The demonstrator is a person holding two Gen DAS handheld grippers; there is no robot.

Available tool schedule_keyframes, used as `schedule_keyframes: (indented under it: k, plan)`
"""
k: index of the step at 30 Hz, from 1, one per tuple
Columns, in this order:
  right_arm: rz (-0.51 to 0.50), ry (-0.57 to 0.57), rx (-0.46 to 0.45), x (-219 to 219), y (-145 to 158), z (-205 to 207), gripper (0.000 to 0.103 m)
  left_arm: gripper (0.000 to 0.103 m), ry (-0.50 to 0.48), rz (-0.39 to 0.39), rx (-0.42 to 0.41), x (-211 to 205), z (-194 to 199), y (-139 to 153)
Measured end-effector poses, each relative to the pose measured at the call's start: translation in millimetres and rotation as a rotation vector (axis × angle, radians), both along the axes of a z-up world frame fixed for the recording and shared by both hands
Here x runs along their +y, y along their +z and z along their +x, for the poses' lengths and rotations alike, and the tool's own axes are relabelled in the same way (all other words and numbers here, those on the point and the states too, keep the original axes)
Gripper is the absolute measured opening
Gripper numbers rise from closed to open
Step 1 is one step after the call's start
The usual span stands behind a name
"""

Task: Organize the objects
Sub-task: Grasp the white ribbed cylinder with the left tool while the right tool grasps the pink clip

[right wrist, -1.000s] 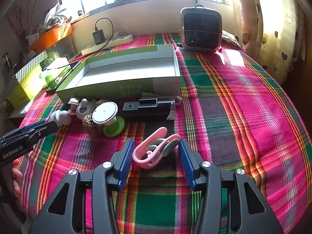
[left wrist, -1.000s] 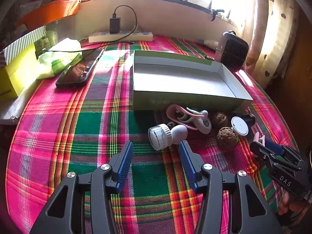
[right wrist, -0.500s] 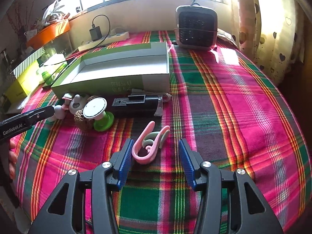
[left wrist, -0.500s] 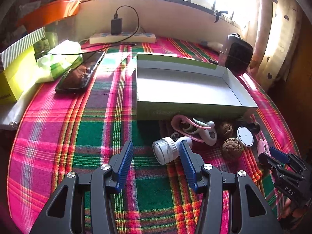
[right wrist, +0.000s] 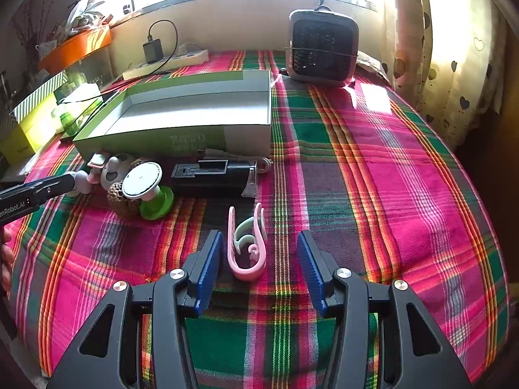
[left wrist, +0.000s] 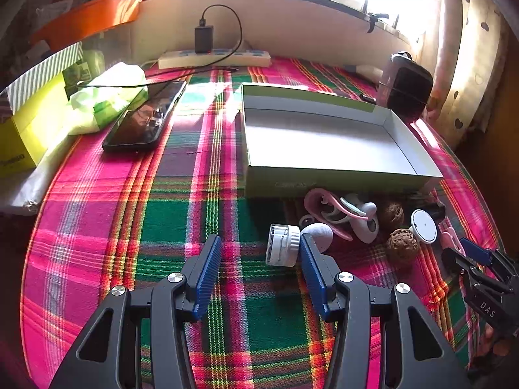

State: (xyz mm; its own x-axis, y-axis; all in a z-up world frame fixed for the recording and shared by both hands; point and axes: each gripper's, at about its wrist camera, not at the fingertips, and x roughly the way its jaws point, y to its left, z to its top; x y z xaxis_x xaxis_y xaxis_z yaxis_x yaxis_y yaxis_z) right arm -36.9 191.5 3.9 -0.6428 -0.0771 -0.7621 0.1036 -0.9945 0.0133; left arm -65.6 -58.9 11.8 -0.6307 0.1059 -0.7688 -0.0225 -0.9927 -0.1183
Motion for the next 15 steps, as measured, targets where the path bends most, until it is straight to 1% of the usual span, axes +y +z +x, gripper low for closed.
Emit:
schedule_keyframes:
  k: [5,7,8,10,15]
  plan:
    - [-0.006,0.008,0.004,1,0,-1,0.049,0.048,0.0,-0.005,-0.008,1,-6,-4]
    - [-0.01,0.008,0.007,2,1,-2,0.045,0.048,0.0,-0.009,-0.014,1,-8,-5]
    - [-0.011,0.008,0.008,2,1,-3,0.04,0.047,0.001,-0.009,-0.015,1,-9,-6]
    - [-0.018,0.009,0.006,3,1,-4,0.037,0.043,0.007,-0.007,-0.015,1,-11,-7]
    - [-0.029,0.014,0.003,4,2,-6,0.029,0.031,0.008,-0.009,-0.012,1,-13,-7]
